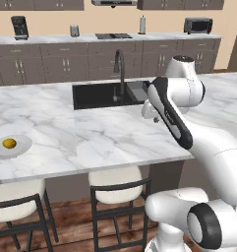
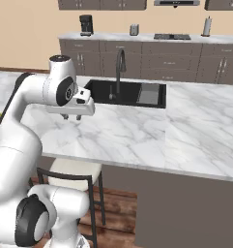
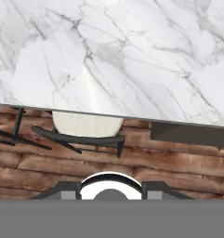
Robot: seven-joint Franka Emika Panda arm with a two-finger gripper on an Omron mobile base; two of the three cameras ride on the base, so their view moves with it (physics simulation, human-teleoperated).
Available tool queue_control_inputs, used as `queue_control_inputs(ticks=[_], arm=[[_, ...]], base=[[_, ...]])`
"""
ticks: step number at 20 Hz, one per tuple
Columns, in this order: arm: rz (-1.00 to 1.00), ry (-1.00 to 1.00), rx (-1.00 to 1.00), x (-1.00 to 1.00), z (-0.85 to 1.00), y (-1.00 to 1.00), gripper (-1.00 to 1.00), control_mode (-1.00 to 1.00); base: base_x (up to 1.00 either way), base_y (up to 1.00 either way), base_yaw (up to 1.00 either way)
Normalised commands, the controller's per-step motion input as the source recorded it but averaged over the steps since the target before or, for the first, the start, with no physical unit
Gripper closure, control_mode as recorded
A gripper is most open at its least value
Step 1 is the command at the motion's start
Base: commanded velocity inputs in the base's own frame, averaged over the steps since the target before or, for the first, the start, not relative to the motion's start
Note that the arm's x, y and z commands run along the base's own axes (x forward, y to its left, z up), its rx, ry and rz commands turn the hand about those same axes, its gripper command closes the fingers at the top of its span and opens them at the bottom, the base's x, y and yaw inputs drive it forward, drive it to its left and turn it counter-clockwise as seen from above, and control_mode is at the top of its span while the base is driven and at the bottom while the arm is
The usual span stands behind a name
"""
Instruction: Transport the steak and lemon to the fridge. Place the steak on the rack containing meat and place the lemon on the rack containing the vegetable, ensuring meats and vegetables are on different racks.
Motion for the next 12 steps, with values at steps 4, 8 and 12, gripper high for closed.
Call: queue_control_inputs(ticks=[4, 8, 12], arm=[[0.00, 0.00, 0.00, -0.34, 0.00, 0.02, -1.00, -1.00], [0.04, 0.00, 0.00, -0.65, 0.00, 0.09, -1.00, -1.00], [0.01, -0.18, 0.00, -0.94, 0.00, 0.01, -1.00, -1.00]], base=[[0.00, 0.00, 0.00], [0.00, 0.00, 0.00], [0.00, 0.00, 0.00]])
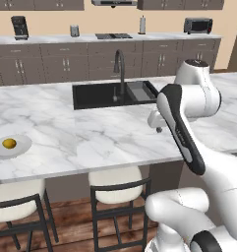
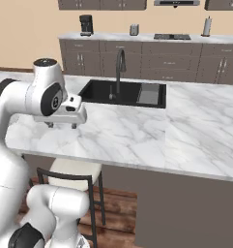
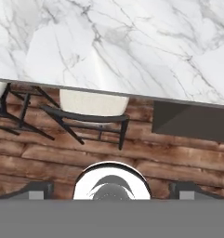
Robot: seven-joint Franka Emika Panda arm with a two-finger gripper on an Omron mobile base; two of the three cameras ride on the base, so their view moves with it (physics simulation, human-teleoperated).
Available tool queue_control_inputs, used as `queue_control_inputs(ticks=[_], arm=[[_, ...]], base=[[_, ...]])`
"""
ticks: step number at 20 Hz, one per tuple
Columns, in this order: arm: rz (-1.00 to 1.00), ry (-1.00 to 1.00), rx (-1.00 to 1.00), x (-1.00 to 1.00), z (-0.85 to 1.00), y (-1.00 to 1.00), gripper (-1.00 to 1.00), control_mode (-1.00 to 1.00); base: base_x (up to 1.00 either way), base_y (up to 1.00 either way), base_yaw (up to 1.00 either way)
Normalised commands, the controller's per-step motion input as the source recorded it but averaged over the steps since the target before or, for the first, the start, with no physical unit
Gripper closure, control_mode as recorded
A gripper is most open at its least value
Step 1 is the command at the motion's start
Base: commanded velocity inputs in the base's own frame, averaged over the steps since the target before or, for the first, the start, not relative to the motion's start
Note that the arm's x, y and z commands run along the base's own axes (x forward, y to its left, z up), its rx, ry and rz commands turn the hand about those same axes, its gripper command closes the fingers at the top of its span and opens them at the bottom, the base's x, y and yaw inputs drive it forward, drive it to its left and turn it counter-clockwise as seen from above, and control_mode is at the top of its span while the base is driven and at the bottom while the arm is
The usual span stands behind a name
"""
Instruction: Transport the steak and lemon to the fridge. Place the steak on the rack containing meat and place the lemon on the rack containing the vegetable, ensuring meats and vegetables are on different racks.
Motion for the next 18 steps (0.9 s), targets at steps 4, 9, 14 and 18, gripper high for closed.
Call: queue_control_inputs(ticks=[4, 9, 14, 18], arm=[[0.00, -0.34, 0.00, -0.93, 0.10, 0.00, -1.00, -1.00], [0.00, -0.32, 0.00, -0.75, 0.26, 0.00, -1.00, -1.00], [0.00, -0.17, 0.00, -0.46, 0.38, 0.00, -1.00, 1.00], [0.00, 0.00, 0.00, 0.00, 0.00, 0.00, -1.00, 1.00]], base=[[0.00, 0.00, 0.00], [0.00, 0.00, 0.00], [-0.10, 0.00, 0.00], [-0.44, 0.21, 0.00]])
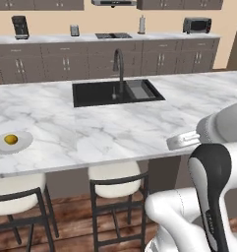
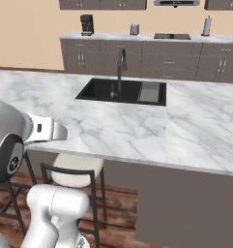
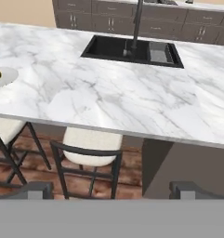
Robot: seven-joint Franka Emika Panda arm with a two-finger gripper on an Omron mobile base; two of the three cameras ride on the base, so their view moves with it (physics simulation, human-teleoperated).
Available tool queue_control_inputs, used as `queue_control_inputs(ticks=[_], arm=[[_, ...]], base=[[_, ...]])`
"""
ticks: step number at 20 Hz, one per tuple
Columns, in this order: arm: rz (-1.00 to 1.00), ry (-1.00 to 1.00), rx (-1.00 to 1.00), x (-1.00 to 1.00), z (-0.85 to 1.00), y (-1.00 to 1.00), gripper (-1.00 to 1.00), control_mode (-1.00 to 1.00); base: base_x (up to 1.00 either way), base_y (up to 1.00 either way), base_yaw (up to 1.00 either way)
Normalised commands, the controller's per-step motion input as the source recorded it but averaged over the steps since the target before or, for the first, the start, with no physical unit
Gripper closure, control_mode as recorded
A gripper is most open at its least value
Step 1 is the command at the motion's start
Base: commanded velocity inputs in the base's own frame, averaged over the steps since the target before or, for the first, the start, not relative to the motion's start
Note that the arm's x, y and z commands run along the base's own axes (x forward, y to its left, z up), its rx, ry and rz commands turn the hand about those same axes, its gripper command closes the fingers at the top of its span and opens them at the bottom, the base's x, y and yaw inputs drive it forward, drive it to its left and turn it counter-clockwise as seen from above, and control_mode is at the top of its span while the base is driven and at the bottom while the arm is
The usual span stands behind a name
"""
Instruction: Transport the steak and lemon to the fridge. Place the steak on the rack containing meat and place the lemon on the rack containing the vegetable, ensuring meats and vegetables are on different racks.
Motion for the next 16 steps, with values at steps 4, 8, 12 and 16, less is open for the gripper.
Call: queue_control_inputs(ticks=[4, 8, 12, 16], arm=[[0.00, 0.00, 0.00, 0.00, 0.00, 0.00, -1.00, 1.00], [0.00, 0.00, 0.00, 0.00, 0.00, 0.00, -1.00, 1.00], [0.00, 0.00, 0.00, 0.00, 0.00, 0.00, -1.00, 1.00], [0.00, 0.00, 0.00, 0.00, 0.00, 0.00, -1.00, 1.00]], base=[[-0.38, 0.48, 0.00], [-0.36, 0.95, 0.02], [-0.25, 1.00, 0.00], [-0.02, 1.00, 0.00]])
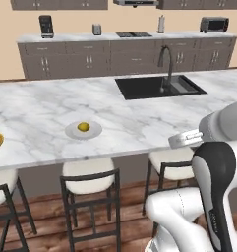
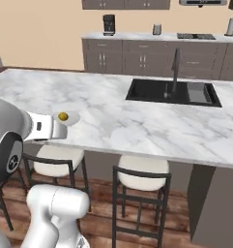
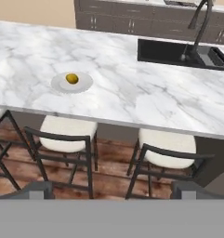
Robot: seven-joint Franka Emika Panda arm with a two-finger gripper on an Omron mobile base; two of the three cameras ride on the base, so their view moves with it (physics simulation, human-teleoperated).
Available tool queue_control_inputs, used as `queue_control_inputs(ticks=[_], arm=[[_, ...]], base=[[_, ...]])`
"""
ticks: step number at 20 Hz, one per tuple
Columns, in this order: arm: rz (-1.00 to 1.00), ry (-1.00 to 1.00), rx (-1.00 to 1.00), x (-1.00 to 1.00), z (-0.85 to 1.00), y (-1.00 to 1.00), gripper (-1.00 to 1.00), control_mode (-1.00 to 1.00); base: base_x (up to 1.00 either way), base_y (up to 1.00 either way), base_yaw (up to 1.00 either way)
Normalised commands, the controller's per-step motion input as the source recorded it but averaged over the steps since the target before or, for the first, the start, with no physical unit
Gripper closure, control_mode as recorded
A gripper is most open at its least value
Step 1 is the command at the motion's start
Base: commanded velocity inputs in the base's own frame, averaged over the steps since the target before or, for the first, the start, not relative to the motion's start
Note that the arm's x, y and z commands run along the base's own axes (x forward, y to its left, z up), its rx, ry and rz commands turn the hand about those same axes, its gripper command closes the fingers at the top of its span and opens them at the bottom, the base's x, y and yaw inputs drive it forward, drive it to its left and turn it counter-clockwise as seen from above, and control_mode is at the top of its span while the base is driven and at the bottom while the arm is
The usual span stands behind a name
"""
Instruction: Transport the steak and lemon to the fridge. Place the steak on the rack containing meat and place the lemon on the rack containing the vegetable, ensuring meats and vegetables are on different racks.
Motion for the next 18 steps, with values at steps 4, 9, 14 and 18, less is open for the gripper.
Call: queue_control_inputs(ticks=[4, 9, 14, 18], arm=[[0.00, 0.00, 0.00, 0.00, 0.00, 0.00, -1.00, 1.00], [0.00, 0.00, 0.00, 0.00, 0.00, 0.00, -1.00, 1.00], [0.00, 0.00, 0.00, 0.00, 0.00, 0.00, -1.00, 1.00], [0.00, 0.00, 0.00, 0.00, 0.00, 0.00, -1.00, 1.00]], base=[[0.04, 0.95, 0.00], [0.33, 0.46, 0.00], [0.79, -0.04, 0.00], [1.00, -0.02, 0.00]])
